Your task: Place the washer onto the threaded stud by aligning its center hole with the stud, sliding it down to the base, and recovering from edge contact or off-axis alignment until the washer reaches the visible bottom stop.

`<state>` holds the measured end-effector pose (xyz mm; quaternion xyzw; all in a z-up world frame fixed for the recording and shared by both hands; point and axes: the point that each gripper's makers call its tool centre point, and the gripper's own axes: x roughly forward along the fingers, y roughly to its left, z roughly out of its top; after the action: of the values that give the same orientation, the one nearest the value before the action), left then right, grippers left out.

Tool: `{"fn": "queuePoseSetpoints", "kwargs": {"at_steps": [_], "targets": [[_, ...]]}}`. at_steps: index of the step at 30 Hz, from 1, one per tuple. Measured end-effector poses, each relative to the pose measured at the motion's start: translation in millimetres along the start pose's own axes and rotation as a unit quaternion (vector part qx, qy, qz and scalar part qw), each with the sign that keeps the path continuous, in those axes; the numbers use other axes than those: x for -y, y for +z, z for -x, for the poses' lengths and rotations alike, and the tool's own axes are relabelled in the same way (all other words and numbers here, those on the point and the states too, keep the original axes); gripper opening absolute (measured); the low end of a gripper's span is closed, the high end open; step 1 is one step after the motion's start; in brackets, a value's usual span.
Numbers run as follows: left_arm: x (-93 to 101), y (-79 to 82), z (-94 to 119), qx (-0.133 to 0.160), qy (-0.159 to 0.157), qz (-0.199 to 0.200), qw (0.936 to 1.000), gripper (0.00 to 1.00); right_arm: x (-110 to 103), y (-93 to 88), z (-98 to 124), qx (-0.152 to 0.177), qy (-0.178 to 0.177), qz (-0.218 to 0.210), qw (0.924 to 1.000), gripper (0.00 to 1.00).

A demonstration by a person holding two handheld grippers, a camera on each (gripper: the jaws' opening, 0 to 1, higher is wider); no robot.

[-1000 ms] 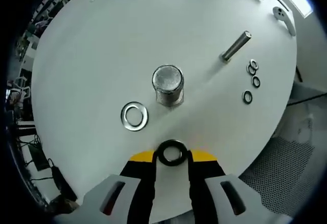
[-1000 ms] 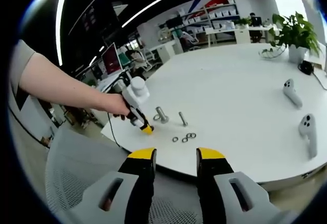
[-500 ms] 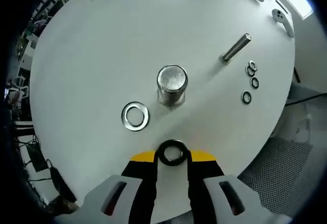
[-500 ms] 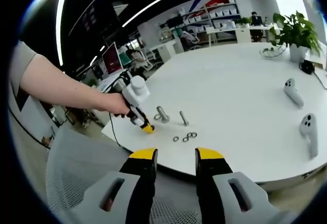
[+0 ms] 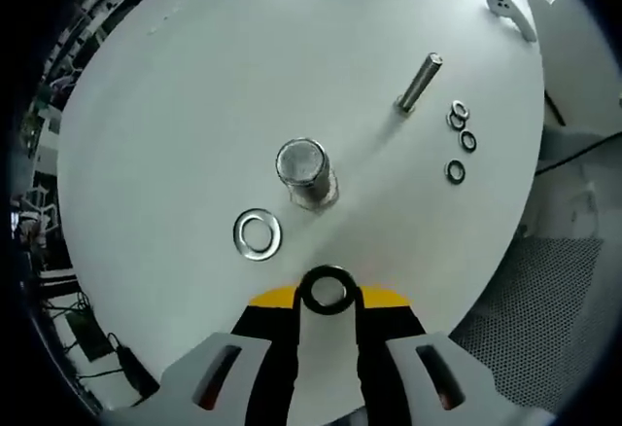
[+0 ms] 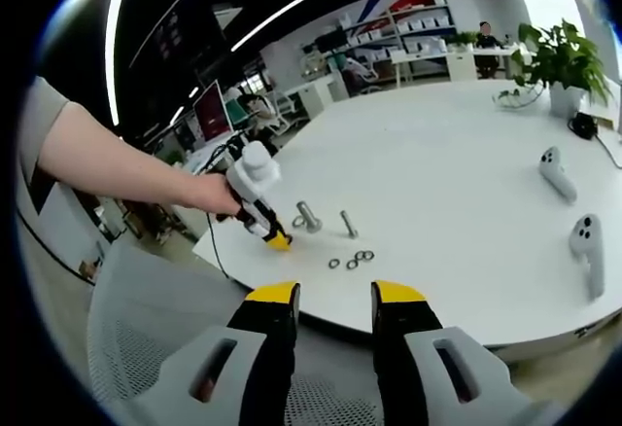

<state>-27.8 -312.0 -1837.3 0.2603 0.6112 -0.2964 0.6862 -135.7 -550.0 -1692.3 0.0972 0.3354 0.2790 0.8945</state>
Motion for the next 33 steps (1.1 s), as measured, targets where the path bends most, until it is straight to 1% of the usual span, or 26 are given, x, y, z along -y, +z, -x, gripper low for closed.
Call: {"fn": "queuePoseSetpoints", "kwargs": {"at_steps": [3, 6, 7, 11, 17, 20, 24, 29, 33], "targets": [[-0.8, -0.2, 6, 0.000, -0.001, -0.016, 0.9999, 0.19, 0, 0.1, 0, 0.000, 0.000, 0.001, 1.0000, 0.32], [-1.3, 2.7, 12, 0.001, -0.011, -0.017, 0.9998, 0.19, 0, -0.2, 0, -0.001, 0.000, 0.001, 1.0000, 0.32], [0.5, 5.4, 17, 0.004, -0.016, -0.019, 0.9997, 0.19, 0, -0.3, 0, -0.001, 0.001, 0.001, 1.0000, 0.32], [0.6, 13.5, 26, 0.006, -0.025, -0.026, 0.9993, 0.19, -1, -0.4, 0, -0.002, 0.001, 0.001, 1.0000, 0.31], [-2.9, 26.7, 38, 0.020, -0.027, -0.038, 0.9987, 0.19, -1, -1.2, -1, -0.005, 0.001, 0.001, 1.0000, 0.31], [0.9, 34.1, 46, 0.030, -0.030, -0.042, 0.9982, 0.19, 0, -1.3, -1, -0.005, 0.001, 0.001, 1.0000, 0.30], [0.1, 43.2, 51, 0.038, -0.026, -0.051, 0.9976, 0.19, -1, -1.1, -1, -0.004, 0.002, 0.001, 1.0000, 0.30], [-4.0, 51.0, 53, 0.047, -0.022, -0.043, 0.9977, 0.19, -1, -0.2, -1, -0.001, 0.003, -0.001, 1.0000, 0.30], [-4.7, 55.5, 51, 0.053, -0.017, -0.044, 0.9975, 0.19, -1, 0.2, -1, 0.000, 0.003, 0.000, 1.0000, 0.30]]}}
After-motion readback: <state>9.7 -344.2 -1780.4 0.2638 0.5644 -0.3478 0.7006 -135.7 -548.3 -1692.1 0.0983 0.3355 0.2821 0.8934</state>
